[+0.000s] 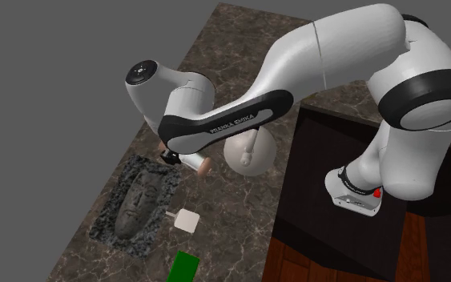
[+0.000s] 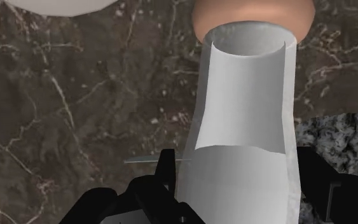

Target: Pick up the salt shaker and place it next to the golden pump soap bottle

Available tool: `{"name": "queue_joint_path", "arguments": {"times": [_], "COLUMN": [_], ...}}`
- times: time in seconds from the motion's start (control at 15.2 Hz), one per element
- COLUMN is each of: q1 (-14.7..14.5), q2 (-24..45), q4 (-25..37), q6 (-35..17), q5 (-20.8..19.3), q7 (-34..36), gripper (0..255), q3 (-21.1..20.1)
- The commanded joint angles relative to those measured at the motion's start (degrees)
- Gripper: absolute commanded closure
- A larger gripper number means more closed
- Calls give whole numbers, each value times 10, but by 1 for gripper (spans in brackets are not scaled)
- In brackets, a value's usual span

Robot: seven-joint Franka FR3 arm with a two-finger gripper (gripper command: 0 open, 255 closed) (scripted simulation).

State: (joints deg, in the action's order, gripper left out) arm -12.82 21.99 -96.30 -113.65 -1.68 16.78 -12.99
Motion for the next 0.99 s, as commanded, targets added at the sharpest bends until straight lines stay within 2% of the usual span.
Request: {"name": "queue_joint_path", "arguments": {"times": [0.0, 0.92], "q1": [1, 1], "q2": [-6, -30], "q4": [8, 82], "q6": [14, 112], "q5": [1, 7], "q7": [0, 0], "gripper": [255, 255], "q3": [-1, -3]}}
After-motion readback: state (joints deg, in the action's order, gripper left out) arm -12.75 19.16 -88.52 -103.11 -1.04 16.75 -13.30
